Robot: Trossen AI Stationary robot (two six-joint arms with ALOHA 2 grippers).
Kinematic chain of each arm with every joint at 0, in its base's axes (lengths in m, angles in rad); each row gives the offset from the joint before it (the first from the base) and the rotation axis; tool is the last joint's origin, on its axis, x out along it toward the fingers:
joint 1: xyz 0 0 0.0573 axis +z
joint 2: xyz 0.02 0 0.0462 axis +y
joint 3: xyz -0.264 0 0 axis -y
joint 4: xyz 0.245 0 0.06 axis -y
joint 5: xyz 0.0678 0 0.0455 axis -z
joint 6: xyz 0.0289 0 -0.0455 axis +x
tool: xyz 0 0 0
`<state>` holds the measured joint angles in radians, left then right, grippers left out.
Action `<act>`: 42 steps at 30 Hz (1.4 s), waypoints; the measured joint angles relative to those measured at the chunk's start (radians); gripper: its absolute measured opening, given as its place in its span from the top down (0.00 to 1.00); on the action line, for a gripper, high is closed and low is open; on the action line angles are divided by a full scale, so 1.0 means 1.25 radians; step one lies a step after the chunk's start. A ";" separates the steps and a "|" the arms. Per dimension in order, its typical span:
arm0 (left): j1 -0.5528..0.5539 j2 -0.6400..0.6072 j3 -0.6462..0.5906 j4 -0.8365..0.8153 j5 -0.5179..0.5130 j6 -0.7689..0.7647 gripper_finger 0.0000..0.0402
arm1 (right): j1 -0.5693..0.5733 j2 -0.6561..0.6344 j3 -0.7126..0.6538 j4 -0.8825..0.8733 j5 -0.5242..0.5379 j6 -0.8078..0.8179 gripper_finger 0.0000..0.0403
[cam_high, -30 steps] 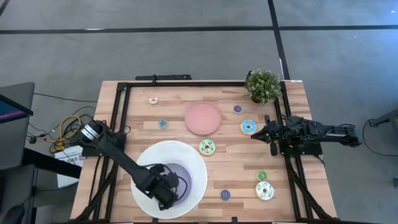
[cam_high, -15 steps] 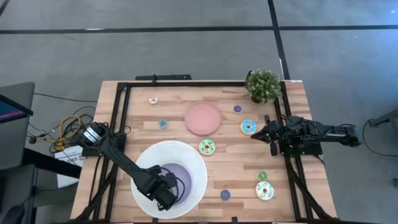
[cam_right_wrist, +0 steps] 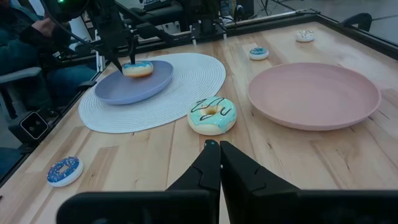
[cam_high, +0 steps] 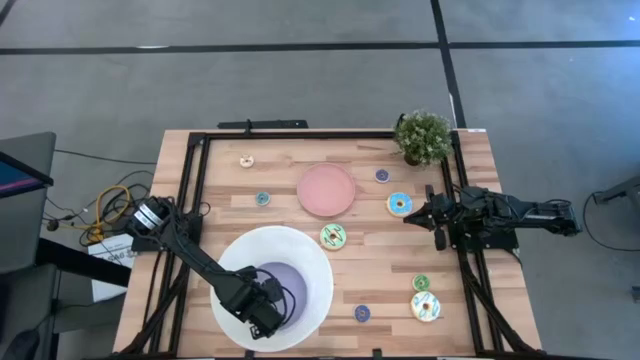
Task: Pick & Place donuts
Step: Put the large left blue donut on the purple plate
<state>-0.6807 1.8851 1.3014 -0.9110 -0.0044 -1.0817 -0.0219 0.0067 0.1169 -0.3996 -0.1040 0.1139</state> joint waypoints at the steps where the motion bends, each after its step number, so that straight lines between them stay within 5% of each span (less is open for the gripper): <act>1: 0.000 0.000 0.000 0.000 0.000 0.000 0.69 | 0.000 0.000 0.000 0.000 0.000 0.000 1.00; 14: -0.001 0.000 0.000 0.000 0.001 0.000 0.68 | 0.000 0.000 0.000 0.000 0.000 0.000 1.00; 30: -0.001 -0.001 0.000 0.000 0.022 0.019 0.51 | 0.000 0.000 0.000 0.000 0.000 0.000 1.00; 42: 0.005 -0.001 0.035 -0.064 0.034 0.053 0.49 | 0.000 0.000 0.000 0.000 0.000 0.000 1.00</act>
<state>-0.6739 1.8835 1.3452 -0.9906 0.0381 -1.0149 -0.0221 0.0069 0.1173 -0.3993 -0.1041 0.1136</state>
